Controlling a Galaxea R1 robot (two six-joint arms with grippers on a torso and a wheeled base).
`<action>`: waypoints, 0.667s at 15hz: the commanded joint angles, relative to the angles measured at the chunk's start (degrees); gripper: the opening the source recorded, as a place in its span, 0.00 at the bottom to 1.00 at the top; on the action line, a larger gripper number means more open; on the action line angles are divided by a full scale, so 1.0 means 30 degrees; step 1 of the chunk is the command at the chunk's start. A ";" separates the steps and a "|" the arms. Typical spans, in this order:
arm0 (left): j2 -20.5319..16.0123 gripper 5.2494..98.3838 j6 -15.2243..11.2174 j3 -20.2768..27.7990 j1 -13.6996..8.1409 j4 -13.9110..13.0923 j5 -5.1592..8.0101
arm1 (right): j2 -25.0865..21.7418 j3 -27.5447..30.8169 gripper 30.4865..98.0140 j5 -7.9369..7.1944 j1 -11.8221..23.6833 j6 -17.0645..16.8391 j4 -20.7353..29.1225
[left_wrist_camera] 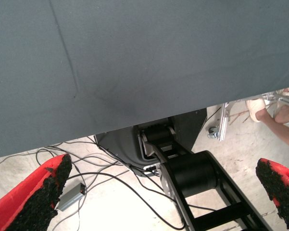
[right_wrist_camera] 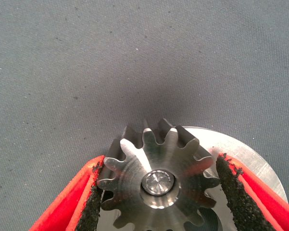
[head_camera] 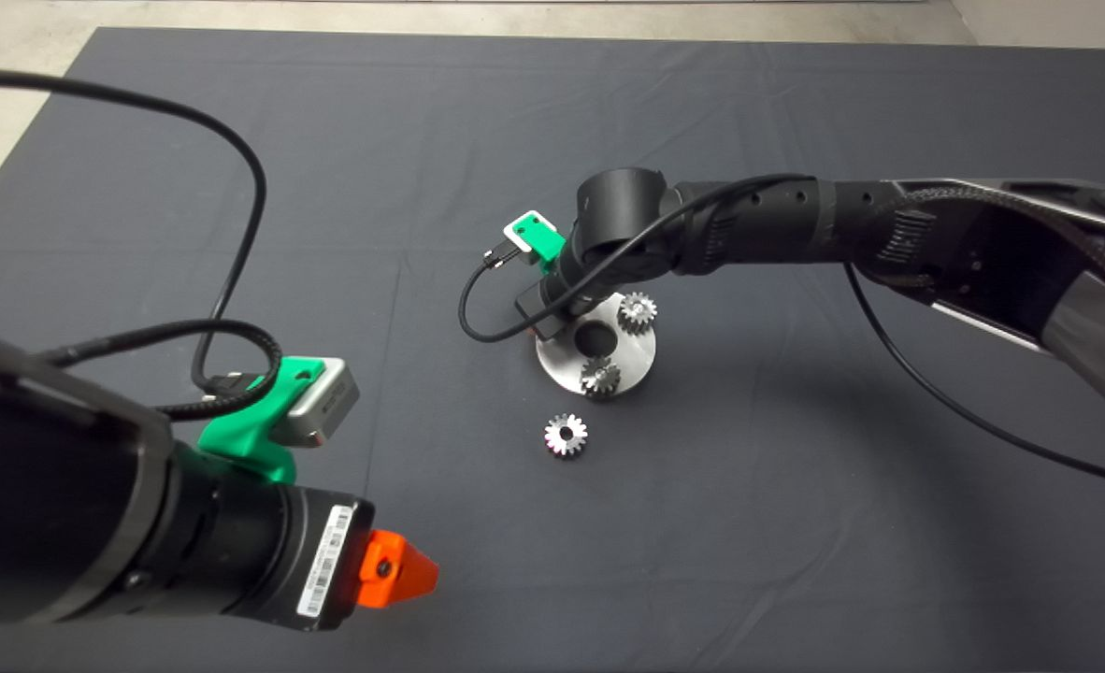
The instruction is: Remove an incorrectly installed larger gear and replace it with the correct smaller gear
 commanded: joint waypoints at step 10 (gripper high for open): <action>0.0019 1.00 -0.0223 0.0279 -0.0259 -0.0018 0.0050 | 0.0008 0.0200 0.33 0.0023 0.0513 0.0283 -0.0333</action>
